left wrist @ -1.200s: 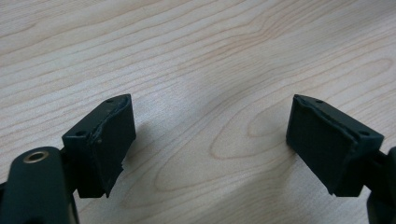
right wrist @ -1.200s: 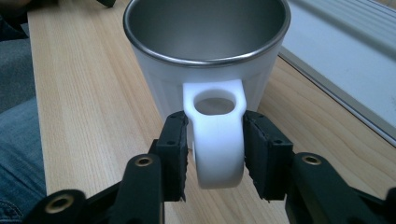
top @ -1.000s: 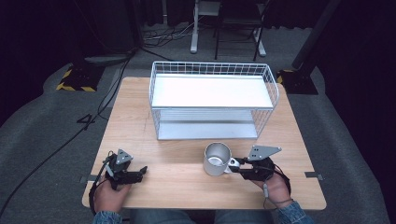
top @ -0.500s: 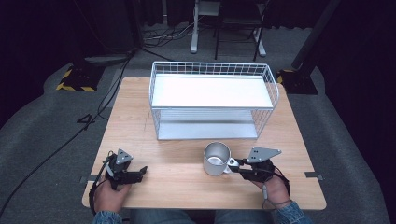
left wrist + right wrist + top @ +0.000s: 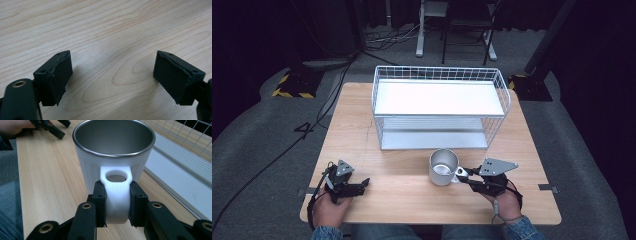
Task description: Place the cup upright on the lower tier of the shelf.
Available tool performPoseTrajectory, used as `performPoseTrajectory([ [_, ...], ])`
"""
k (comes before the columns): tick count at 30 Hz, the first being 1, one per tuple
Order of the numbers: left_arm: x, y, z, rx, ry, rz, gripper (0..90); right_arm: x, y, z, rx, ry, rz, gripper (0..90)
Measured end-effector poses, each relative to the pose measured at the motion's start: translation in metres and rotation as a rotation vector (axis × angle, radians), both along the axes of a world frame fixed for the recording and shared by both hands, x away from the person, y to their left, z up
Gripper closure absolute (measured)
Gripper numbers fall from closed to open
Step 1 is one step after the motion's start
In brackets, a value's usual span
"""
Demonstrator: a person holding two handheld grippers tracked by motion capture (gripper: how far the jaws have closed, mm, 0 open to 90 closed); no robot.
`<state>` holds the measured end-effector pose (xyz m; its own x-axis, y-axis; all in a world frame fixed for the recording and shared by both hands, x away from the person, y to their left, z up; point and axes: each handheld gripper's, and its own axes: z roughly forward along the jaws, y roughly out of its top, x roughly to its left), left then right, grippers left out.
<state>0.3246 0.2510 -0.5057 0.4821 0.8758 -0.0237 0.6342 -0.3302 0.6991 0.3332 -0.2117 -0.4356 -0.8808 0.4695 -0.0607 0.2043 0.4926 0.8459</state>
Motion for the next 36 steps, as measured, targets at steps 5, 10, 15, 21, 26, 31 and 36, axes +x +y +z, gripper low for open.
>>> performPoseTrajectory([
  [5,0.0,0.0,0.0,0.0,0.0,0.0,16.1,0.002,0.001,0.006,0.002,0.001,-0.013,71.8],
  [10,0.0,0.0,0.0,0.0,0.001,0.0,16.1,0.01,0.003,0.011,0.007,-0.012,-0.044,71.7],
  [15,0.0,0.0,0.0,0.0,0.0,0.0,16.1,0.02,0.008,0.018,0.014,-0.02,-0.068,71.7],
  [21,0.0,0.0,0.0,0.0,0.0,-0.001,16.1,0.037,0.014,0.023,0.029,0.001,-0.11,71.7],
  [26,0.0,0.0,0.0,0.0,0.0,0.0,16.1,0.051,0.017,0.026,0.03,0.002,-0.149,71.7],
  [31,0.0,0.0,0.0,0.0,0.0,-0.001,16.1,0.063,0.021,0.03,0.037,-0.01,-0.177,71.7],
  [36,0.0,0.0,0.0,0.0,0.0,0.0,16.1,0.076,0.027,0.031,0.036,-0.018,-0.208,71.7],
])
